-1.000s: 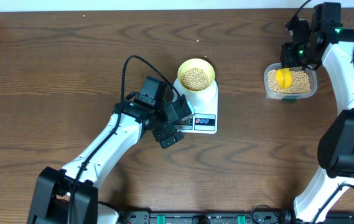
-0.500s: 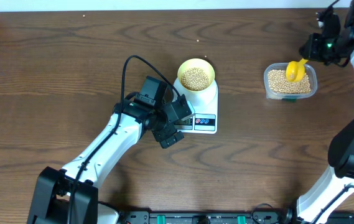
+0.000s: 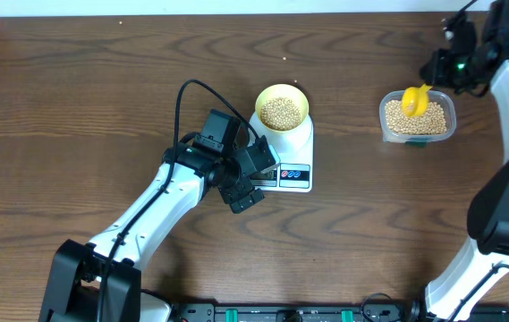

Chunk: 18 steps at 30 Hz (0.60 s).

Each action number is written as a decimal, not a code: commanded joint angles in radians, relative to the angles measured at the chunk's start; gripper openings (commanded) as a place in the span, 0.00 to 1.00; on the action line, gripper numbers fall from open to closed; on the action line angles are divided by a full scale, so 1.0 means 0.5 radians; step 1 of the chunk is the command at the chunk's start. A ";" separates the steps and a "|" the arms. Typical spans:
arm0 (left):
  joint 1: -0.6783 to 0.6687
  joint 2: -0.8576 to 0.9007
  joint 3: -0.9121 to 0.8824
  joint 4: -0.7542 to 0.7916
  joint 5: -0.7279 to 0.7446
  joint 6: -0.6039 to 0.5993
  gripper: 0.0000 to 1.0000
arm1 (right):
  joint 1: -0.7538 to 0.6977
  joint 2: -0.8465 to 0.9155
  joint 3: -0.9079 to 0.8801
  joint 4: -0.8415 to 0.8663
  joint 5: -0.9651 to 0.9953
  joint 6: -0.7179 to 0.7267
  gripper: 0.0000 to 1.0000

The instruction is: Scoop item into bowl and weigh 50g on scale

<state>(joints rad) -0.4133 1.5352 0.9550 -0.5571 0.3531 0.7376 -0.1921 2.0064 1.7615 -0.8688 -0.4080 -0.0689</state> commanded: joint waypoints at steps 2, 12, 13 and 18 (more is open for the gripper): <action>0.005 -0.007 -0.005 -0.005 -0.011 0.021 0.98 | 0.064 0.084 -0.137 0.106 0.034 0.008 0.01; 0.005 -0.007 -0.005 -0.005 -0.011 0.021 0.98 | 0.034 0.032 -0.076 0.109 0.050 0.018 0.01; 0.005 -0.007 -0.005 -0.005 -0.011 0.021 0.98 | 0.024 0.014 -0.063 0.105 0.050 0.018 0.01; 0.005 -0.007 -0.005 -0.005 -0.011 0.021 0.98 | -0.020 -0.083 -0.015 0.076 0.081 0.016 0.01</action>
<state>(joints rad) -0.4133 1.5352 0.9550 -0.5571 0.3531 0.7376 -0.1837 2.0296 1.7153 -0.8265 -0.3851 -0.0685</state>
